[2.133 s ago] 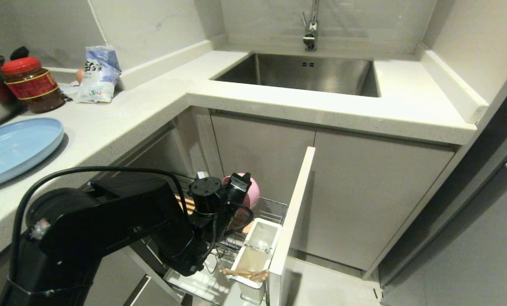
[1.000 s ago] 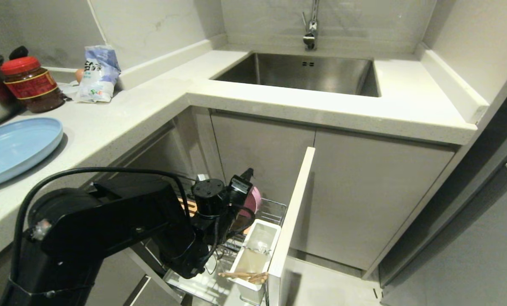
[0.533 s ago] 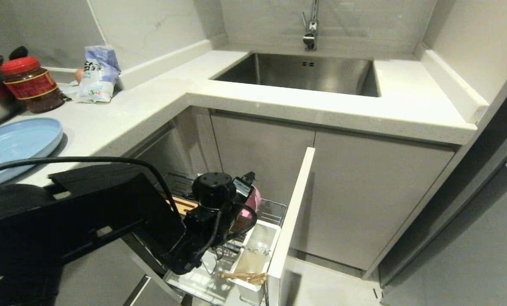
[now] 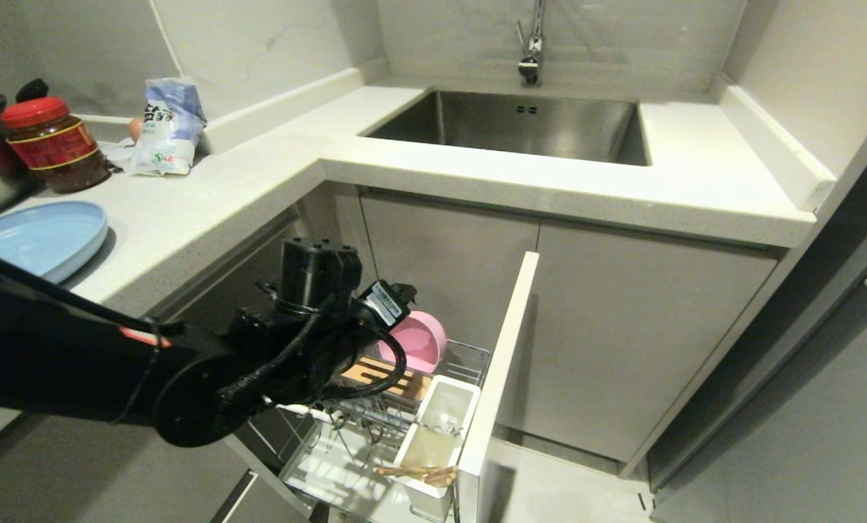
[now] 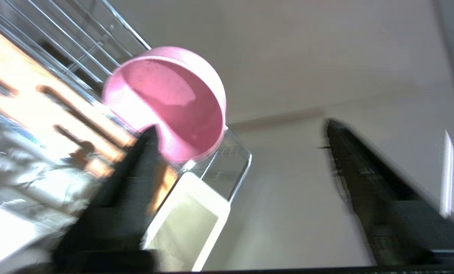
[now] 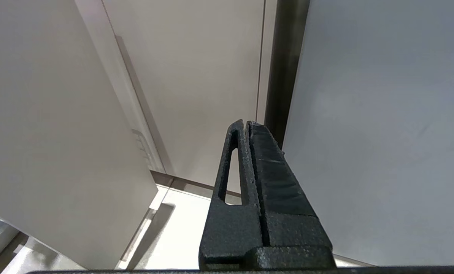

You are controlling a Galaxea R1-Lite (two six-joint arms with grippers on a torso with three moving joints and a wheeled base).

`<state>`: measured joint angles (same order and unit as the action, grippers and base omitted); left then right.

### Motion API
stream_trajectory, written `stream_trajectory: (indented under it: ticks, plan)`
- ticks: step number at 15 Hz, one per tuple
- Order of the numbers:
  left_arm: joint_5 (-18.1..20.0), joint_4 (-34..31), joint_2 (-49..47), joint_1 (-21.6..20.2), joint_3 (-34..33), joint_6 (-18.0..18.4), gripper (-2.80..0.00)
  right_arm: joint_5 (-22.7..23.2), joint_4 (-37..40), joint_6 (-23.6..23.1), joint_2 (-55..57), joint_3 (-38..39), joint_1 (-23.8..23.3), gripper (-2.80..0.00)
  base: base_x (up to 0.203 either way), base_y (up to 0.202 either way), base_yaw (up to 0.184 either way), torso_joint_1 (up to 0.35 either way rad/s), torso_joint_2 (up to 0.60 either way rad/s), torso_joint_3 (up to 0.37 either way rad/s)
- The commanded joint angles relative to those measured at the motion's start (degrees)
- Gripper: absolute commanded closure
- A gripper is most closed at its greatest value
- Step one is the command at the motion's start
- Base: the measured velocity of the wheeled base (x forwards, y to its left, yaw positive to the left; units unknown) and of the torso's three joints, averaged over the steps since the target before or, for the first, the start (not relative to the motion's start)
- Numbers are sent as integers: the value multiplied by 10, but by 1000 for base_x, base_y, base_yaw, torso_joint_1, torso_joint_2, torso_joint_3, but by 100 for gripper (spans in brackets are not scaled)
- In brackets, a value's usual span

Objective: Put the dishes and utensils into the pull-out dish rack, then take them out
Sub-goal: Pick up the plate and place it in the cupboard

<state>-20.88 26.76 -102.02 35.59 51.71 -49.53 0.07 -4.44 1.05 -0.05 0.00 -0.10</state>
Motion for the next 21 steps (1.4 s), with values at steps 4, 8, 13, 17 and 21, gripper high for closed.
stream_trajectory:
  ticks: [4,8,13,17,21]
  plan:
    - [2,-130,183,-5,34,229,0,0,0,0,0,15,0,0,0,0,0,0,0,0]
    - [-14,-245,227,-43,158,339,0,0,0,0,0,15,0,0,0,0,0,0,0,0]
    - [-94,-483,212,-105,397,353,0,0,0,0,0,15,0,0,0,0,0,0,0,0]
    - [-163,-650,155,-202,475,346,0,0,0,0,0,15,0,0,0,0,0,0,0,0]
    - [-182,-682,99,-277,521,328,0,0,0,0,0,15,0,0,0,0,0,0,0,0]
